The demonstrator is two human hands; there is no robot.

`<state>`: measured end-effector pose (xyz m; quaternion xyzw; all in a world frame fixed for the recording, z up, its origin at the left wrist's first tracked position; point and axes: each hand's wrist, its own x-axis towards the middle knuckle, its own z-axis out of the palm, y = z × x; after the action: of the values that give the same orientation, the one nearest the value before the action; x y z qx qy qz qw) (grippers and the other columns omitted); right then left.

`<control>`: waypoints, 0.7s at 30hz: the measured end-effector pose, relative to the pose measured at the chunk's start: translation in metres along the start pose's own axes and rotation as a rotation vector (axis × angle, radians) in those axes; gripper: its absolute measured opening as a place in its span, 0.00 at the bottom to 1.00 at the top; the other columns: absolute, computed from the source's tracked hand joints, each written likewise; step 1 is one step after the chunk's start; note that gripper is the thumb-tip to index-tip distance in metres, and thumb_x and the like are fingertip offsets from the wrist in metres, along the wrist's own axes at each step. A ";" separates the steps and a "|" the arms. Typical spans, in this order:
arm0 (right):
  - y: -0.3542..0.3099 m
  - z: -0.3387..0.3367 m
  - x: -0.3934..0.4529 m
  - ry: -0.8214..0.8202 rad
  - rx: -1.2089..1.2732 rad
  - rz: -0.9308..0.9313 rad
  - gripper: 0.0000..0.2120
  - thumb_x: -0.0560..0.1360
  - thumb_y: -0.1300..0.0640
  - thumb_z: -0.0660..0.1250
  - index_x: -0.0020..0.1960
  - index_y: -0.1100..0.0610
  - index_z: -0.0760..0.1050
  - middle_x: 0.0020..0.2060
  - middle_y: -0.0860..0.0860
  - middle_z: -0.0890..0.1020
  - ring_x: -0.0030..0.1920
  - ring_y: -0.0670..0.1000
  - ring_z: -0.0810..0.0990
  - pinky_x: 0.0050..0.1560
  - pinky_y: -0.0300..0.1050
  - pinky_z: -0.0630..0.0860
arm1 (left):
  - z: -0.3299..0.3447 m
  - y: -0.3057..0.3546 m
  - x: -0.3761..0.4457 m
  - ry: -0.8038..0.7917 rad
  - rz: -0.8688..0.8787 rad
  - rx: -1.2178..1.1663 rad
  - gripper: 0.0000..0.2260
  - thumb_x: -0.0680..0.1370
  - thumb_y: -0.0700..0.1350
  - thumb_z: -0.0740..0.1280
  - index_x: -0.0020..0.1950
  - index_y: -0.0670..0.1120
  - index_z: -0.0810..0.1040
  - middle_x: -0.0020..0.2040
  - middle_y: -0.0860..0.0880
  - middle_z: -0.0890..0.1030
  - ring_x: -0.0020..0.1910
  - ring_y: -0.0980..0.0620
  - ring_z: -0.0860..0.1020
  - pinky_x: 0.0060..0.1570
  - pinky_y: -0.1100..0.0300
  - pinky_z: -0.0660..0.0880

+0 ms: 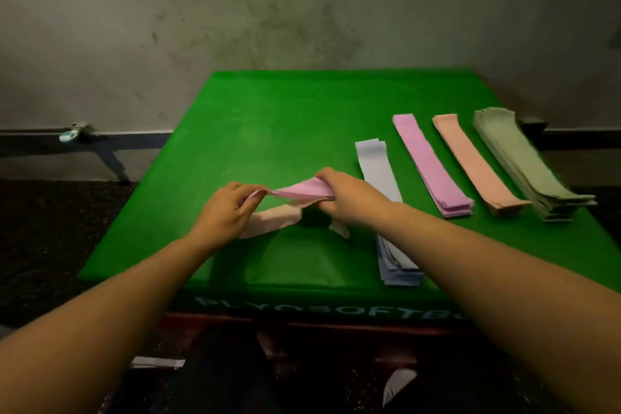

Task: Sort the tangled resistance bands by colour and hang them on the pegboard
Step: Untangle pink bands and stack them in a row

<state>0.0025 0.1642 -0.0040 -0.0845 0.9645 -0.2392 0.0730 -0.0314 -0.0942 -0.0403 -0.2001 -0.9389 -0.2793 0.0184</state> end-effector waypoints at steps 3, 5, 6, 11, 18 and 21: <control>0.003 -0.002 0.003 -0.072 0.044 -0.020 0.41 0.71 0.39 0.74 0.76 0.48 0.57 0.70 0.54 0.73 0.61 0.56 0.78 0.60 0.49 0.74 | 0.005 -0.011 0.006 -0.042 -0.025 0.086 0.26 0.77 0.67 0.52 0.62 0.56 0.81 0.51 0.48 0.80 0.50 0.48 0.77 0.49 0.51 0.75; 0.005 -0.006 0.002 -0.084 0.054 -0.034 0.41 0.70 0.39 0.74 0.75 0.47 0.57 0.69 0.55 0.74 0.59 0.55 0.78 0.61 0.50 0.75 | 0.007 -0.015 0.007 -0.075 -0.010 0.170 0.19 0.78 0.62 0.61 0.64 0.58 0.80 0.54 0.48 0.80 0.52 0.46 0.77 0.51 0.51 0.73; 0.006 -0.009 0.001 -0.083 0.043 -0.036 0.39 0.71 0.41 0.74 0.73 0.47 0.58 0.68 0.55 0.75 0.56 0.54 0.77 0.60 0.50 0.76 | 0.007 -0.015 0.007 -0.103 0.000 0.223 0.18 0.78 0.61 0.65 0.66 0.59 0.78 0.58 0.48 0.79 0.56 0.45 0.76 0.53 0.52 0.72; 0.002 -0.019 -0.004 0.002 0.025 -0.033 0.18 0.75 0.54 0.69 0.61 0.49 0.66 0.51 0.49 0.78 0.46 0.53 0.79 0.45 0.47 0.77 | 0.007 -0.006 -0.002 -0.252 -0.014 0.325 0.49 0.58 0.85 0.53 0.75 0.65 0.61 0.76 0.55 0.63 0.74 0.52 0.61 0.69 0.46 0.58; -0.023 -0.038 -0.025 0.159 0.168 -0.199 0.09 0.74 0.63 0.67 0.49 0.49 0.77 0.45 0.46 0.82 0.48 0.50 0.80 0.53 0.50 0.78 | 0.001 0.061 -0.003 -0.124 0.069 -0.300 0.38 0.69 0.72 0.66 0.72 0.52 0.70 0.70 0.49 0.74 0.69 0.54 0.71 0.68 0.58 0.67; -0.036 -0.045 -0.038 0.201 0.264 -0.245 0.10 0.74 0.65 0.69 0.52 0.53 0.78 0.45 0.49 0.83 0.48 0.52 0.82 0.53 0.49 0.78 | -0.010 0.094 -0.005 -0.138 0.097 -0.490 0.19 0.74 0.51 0.74 0.63 0.50 0.75 0.57 0.51 0.81 0.57 0.56 0.78 0.58 0.67 0.73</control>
<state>0.0354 0.1610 0.0561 -0.1664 0.9099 -0.3776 -0.0426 0.0082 -0.0295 0.0156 -0.2621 -0.8314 -0.4831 -0.0816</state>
